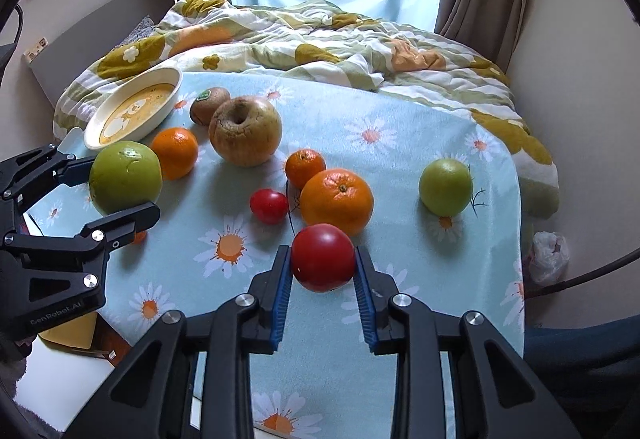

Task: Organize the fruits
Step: 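Lower the green apple into the duck bowl with the left tool while the right holds the tomato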

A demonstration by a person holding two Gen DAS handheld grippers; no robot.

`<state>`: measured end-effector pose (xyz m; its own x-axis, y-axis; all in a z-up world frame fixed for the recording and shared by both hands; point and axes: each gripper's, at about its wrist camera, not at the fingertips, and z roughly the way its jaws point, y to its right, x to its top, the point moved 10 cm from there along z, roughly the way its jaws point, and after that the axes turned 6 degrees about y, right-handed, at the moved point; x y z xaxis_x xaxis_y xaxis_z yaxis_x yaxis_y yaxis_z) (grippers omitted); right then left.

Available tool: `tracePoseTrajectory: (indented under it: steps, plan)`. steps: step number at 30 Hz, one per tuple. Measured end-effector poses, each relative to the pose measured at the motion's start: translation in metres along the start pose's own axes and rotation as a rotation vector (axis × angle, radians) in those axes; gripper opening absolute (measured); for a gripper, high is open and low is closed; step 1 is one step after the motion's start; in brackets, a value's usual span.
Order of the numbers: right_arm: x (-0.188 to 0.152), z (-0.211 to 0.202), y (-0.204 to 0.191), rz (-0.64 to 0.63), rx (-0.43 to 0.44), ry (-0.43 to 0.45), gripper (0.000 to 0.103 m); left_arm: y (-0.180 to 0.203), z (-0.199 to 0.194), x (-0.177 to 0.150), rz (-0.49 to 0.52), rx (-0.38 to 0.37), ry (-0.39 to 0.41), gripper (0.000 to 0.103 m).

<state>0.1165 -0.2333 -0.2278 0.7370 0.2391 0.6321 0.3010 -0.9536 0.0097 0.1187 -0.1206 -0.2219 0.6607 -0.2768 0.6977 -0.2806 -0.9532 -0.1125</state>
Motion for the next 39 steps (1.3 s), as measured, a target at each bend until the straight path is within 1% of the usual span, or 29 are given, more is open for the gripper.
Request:
tracePoseTrajectory:
  steps: [4, 9, 13, 19, 24, 29, 34, 39]
  plan:
    - [0.017, -0.006, -0.010, -0.008, 0.027, 0.022, 0.028, -0.023, -0.013, 0.013, -0.030, 0.048, 0.031, 0.062]
    - [0.045, -0.006, -0.033, -0.040, 0.062, 0.054, 0.028, -0.061, -0.022, 0.025, -0.069, 0.092, 0.055, 0.062]
    - [0.068, 0.001, -0.052, -0.050, 0.081, 0.074, 0.028, -0.097, -0.022, 0.030, -0.090, 0.112, 0.064, 0.062]
    - [0.098, 0.020, -0.085, -0.018, 0.108, 0.073, 0.028, -0.153, -0.013, 0.031, -0.107, 0.137, 0.055, 0.062]
    - [0.120, 0.040, -0.112, -0.018, 0.111, 0.064, 0.028, -0.194, 0.007, 0.030, -0.122, 0.136, 0.032, 0.062]
    - [0.134, 0.065, -0.129, -0.004, 0.097, 0.042, 0.028, -0.229, 0.038, 0.029, -0.135, 0.119, 0.003, 0.062]
    - [0.143, 0.089, -0.142, 0.018, 0.074, 0.020, 0.028, -0.254, 0.070, 0.023, -0.130, 0.087, -0.027, 0.062]
    - [0.149, 0.112, -0.151, 0.075, 0.047, -0.010, 0.028, -0.274, 0.102, 0.011, -0.113, 0.053, -0.070, 0.062]
